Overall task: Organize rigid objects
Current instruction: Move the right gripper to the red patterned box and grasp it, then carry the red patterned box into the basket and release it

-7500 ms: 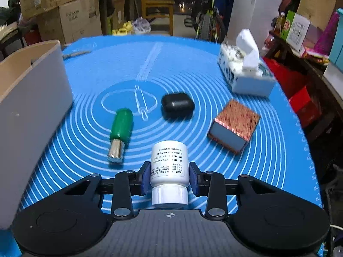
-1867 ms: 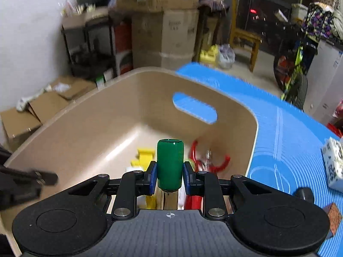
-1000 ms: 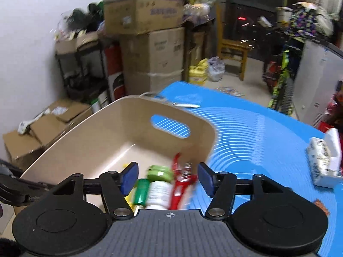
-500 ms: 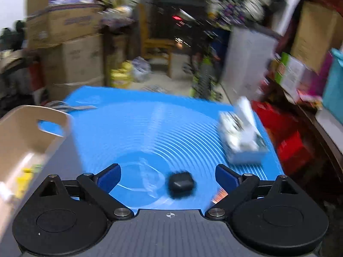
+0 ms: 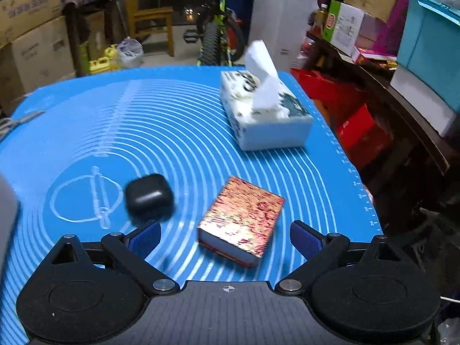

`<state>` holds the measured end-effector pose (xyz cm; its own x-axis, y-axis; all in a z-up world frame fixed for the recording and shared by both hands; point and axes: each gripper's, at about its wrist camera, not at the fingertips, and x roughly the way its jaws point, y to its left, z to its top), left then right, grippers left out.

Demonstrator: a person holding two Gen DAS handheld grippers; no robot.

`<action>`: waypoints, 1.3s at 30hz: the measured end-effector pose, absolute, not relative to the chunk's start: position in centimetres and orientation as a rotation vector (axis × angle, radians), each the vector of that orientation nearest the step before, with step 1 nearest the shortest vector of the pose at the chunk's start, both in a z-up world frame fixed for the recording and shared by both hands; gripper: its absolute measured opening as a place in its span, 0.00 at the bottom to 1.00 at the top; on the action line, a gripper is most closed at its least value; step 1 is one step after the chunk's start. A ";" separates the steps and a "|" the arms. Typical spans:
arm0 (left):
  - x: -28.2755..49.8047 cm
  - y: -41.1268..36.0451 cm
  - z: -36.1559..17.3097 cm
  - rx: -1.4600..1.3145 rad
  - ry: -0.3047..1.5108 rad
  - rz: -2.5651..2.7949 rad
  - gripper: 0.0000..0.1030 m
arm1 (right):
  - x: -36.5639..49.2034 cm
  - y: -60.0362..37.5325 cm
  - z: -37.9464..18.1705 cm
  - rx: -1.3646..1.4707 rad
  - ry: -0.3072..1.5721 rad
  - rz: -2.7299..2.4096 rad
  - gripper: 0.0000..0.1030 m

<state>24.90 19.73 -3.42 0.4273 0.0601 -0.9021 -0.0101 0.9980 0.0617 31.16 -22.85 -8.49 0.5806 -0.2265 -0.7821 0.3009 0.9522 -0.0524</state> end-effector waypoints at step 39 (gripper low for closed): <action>24.9 19.7 -3.4 0.044 1.130 0.042 0.13 | 29.6 -15.7 0.8 0.425 0.607 -0.017 0.58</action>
